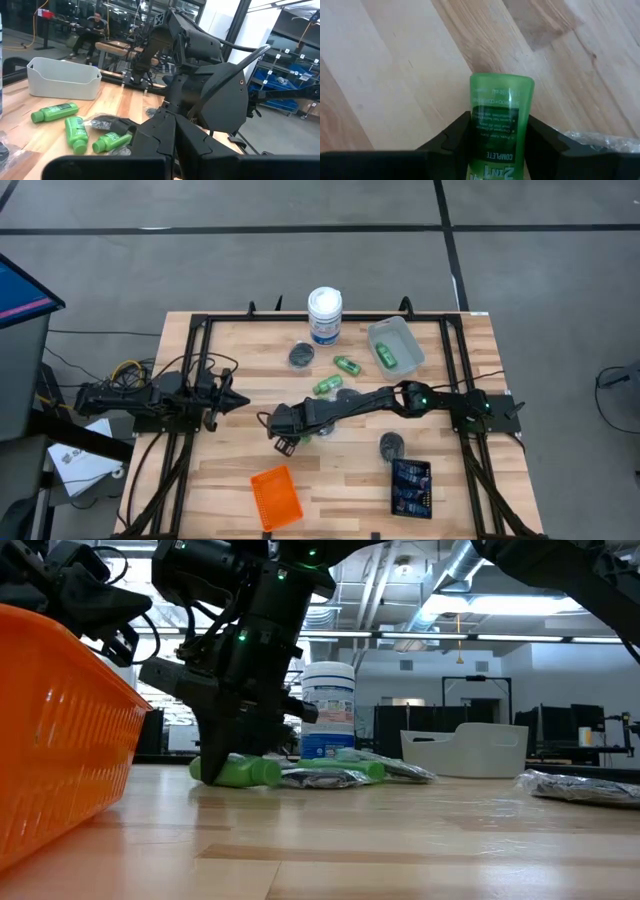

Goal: Pick & Place Travel size toiletries
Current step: Put the green shampoo into the gray basket

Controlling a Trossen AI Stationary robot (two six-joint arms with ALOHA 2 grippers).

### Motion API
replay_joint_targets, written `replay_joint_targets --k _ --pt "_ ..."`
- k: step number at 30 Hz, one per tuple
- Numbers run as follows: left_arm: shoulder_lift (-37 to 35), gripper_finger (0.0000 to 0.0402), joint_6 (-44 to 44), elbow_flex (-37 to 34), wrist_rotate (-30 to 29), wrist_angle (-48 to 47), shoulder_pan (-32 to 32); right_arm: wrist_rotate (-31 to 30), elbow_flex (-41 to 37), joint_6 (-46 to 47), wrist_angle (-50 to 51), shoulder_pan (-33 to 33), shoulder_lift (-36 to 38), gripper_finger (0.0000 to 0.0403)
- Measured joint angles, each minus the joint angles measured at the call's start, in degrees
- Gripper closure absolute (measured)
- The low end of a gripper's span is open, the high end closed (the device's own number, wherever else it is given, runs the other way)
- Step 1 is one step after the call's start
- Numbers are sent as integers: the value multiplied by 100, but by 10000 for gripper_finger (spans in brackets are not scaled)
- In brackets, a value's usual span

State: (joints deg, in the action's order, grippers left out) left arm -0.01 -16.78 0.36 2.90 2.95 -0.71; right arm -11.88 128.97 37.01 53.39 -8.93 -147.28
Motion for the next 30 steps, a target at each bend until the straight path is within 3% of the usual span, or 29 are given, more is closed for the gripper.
replay_joint_targets --k 7,17,24,30 --pt "0 401 0 0 -2 10 0 24 -33 -72 -130 7 121 258" --pt "0 401 0 0 -2 54 0 -199 -15 -766 -119 60 871 257" --pt "0 401 0 0 -4 100 0 -1255 -9 -773 1177 360 1456 261" --pt "0 401 0 0 -4 115 2 -1678 -9 -544 2407 764 1916 254"
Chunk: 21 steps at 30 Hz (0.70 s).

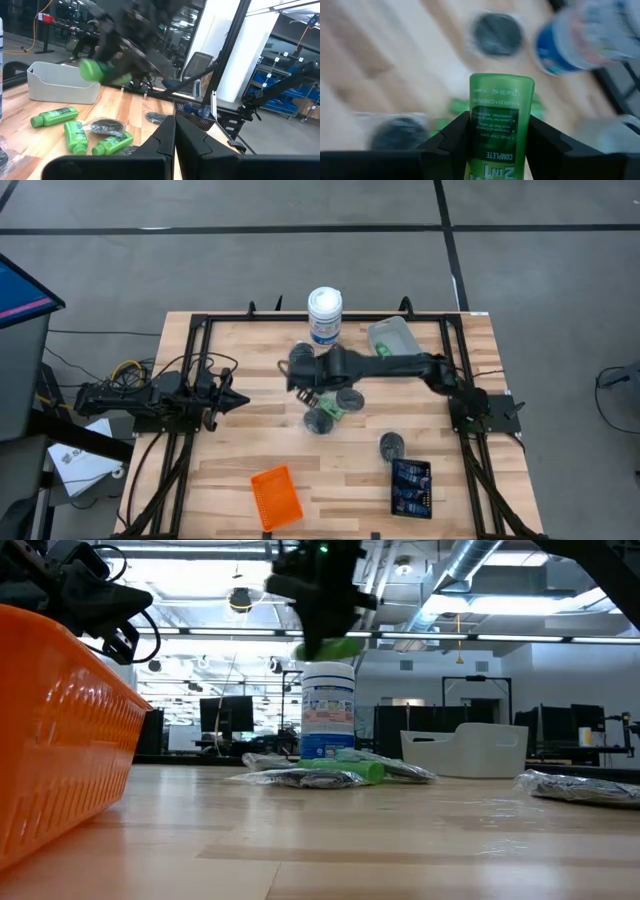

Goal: Pick & Place Travel size toiletries
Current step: Put the green shampoo into the gray basket

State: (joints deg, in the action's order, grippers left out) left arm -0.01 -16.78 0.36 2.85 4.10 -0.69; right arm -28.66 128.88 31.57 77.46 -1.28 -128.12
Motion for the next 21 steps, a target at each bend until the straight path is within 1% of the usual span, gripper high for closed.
replay_joint_targets --k 7,10,16,21 --pt "0 401 0 0 0 19 0 -43 4 -2 873 631 383 259" --pt "0 401 0 0 0 28 0 -157 2 -2 1250 885 461 256" --pt "3 401 0 0 -2 29 0 -140 5 -199 1259 1359 653 262" --pt "20 401 0 -2 0 35 0 -119 0 -369 1256 1740 636 265"
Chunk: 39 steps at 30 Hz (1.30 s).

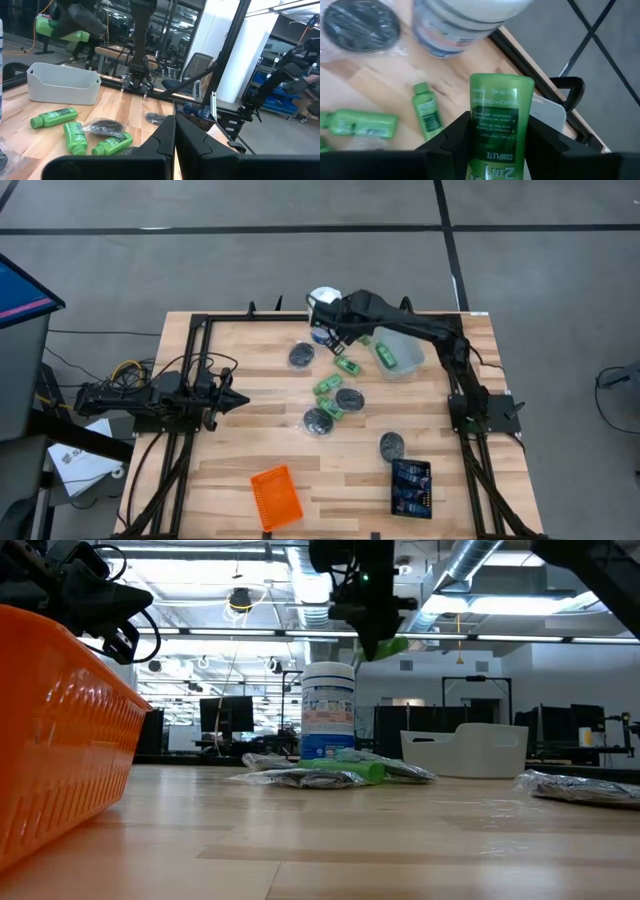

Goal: Pick & Place Travel size toiletries
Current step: Put the green shampoo into the gray basket

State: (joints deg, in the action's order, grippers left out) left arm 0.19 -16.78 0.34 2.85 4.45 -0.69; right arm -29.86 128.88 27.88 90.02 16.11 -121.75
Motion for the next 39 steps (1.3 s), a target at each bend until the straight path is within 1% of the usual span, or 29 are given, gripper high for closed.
replay_joint_targets --k 6,8,11,17,19,22,26,29,34,37,39 --pt "0 401 0 2 -1 7 0 190 -14 -179 -5 555 1 261" --pt "0 401 0 0 -2 23 0 254 -148 -151 1 724 11 264" --pt "2 401 0 1 -1 38 0 311 -584 -16 -7 952 43 266" --pt "2 401 0 1 -1 47 0 373 -1886 74 0 1217 76 261" --pt "2 401 0 2 0 48 0 543 -2239 163 8 1268 76 261" --pt "2 401 0 0 -2 54 0 600 -2586 208 -6 1334 76 264" --pt "2 401 0 0 -2 66 0 606 -2779 223 -274 1348 81 263" --pt "2 401 0 2 -1 83 0 759 -2880 304 -474 1394 81 263" --pt "2 401 0 1 0 84 0 751 -3059 348 -747 1395 100 267" --pt "2 401 0 1 0 90 0 753 -3324 321 -951 1367 376 267" --pt "2 401 0 0 0 96 0 751 -3626 324 -1047 1352 749 268"
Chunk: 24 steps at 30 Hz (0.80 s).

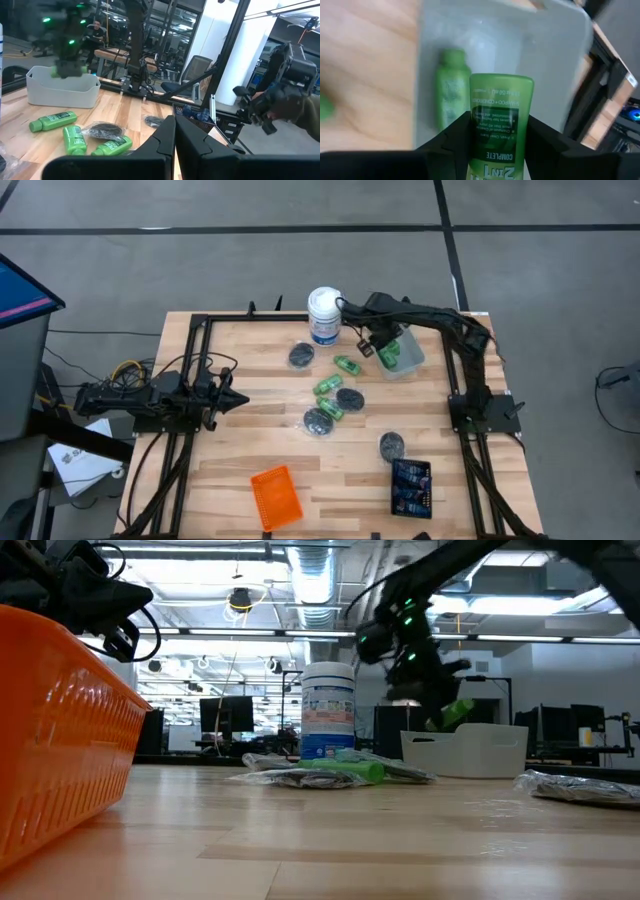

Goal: Pick & Place Travel size toiletries
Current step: Put the green shampoo into the gray basket

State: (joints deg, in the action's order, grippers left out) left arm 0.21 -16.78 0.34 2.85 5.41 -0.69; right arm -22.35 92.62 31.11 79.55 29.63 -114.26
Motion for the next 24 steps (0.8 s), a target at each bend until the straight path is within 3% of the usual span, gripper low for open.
replay_joint_targets --k 5,12,18,24 --pt "12 401 0 1 0 30 0 57 -1185 174 -796 68 1423 268" --pt "22 401 0 0 0 41 0 661 -3015 346 -2833 313 3031 269" --pt "22 401 -2 0 -2 68 0 736 -3884 347 -3597 395 3300 269" --pt "22 401 0 0 0 99 0 661 -4230 234 -4167 388 3095 269"
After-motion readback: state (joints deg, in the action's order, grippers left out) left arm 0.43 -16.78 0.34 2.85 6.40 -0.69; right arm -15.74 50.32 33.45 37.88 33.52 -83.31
